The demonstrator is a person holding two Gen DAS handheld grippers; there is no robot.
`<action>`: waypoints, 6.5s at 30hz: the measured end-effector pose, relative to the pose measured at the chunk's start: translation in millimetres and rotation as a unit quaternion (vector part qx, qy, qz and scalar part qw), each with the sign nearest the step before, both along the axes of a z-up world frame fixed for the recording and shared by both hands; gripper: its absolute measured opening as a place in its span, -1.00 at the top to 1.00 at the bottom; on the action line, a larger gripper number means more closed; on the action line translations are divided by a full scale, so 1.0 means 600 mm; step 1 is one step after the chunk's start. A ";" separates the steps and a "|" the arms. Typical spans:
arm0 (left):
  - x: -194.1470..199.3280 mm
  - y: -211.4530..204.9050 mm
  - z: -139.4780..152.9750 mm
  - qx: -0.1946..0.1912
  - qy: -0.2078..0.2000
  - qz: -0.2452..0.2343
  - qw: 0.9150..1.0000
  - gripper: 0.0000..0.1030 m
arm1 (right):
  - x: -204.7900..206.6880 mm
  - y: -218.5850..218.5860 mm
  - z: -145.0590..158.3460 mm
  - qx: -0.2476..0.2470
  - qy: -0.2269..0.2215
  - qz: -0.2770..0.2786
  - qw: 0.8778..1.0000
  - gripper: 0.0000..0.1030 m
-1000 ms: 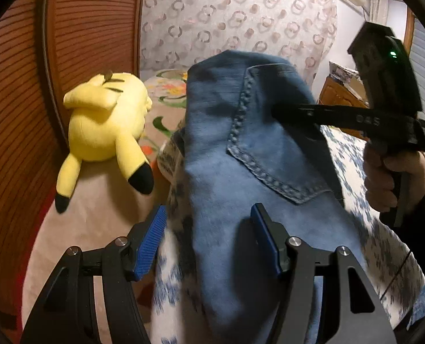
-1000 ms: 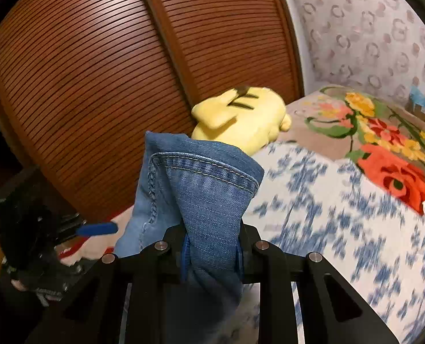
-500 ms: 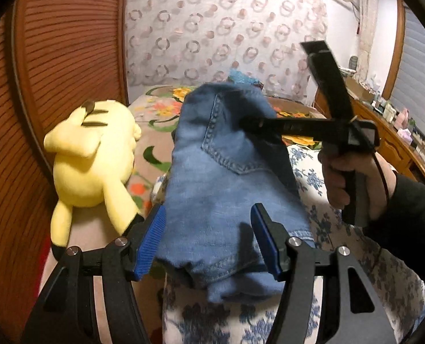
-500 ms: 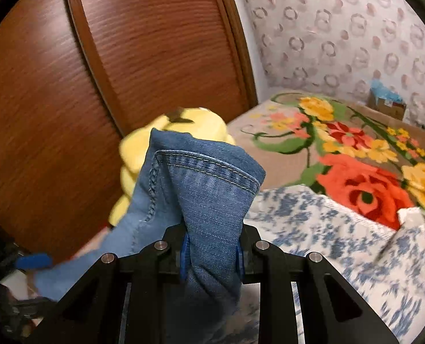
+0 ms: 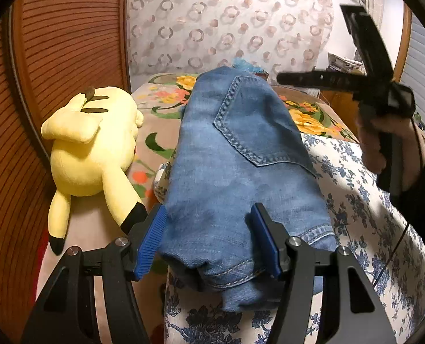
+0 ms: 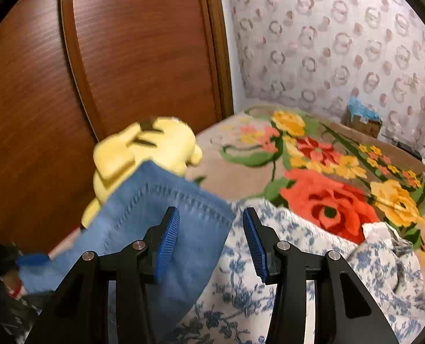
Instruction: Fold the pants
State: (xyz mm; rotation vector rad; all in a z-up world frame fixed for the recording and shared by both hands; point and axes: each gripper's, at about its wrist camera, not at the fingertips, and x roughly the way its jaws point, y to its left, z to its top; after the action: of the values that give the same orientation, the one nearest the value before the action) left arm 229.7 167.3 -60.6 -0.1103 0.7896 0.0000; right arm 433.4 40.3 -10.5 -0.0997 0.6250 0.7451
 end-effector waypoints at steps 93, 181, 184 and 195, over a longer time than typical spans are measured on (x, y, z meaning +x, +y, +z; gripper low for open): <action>-0.218 -0.297 0.111 0.010 -0.084 -0.065 0.994 -0.99 | -0.618 -0.393 0.083 0.016 -0.025 -0.161 0.987 -0.39; -0.316 -0.350 0.236 0.018 -0.174 -0.054 0.983 -0.99 | -0.744 -0.466 0.158 0.046 -0.113 -0.226 0.967 -0.39; -0.316 -0.349 0.236 0.017 -0.175 -0.054 0.983 -0.99 | -0.744 -0.465 0.157 0.046 -0.113 -0.226 0.966 -0.39; -0.317 -0.348 0.235 0.017 -0.175 -0.054 0.983 -0.99 | -0.746 -0.463 0.155 0.046 -0.113 -0.227 0.966 -0.39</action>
State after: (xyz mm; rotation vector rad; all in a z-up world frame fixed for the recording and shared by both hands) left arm 39.6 -41.6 80.5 -0.0321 0.4434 -0.1061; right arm -14.5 -237.5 82.3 0.0449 0.3728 0.3113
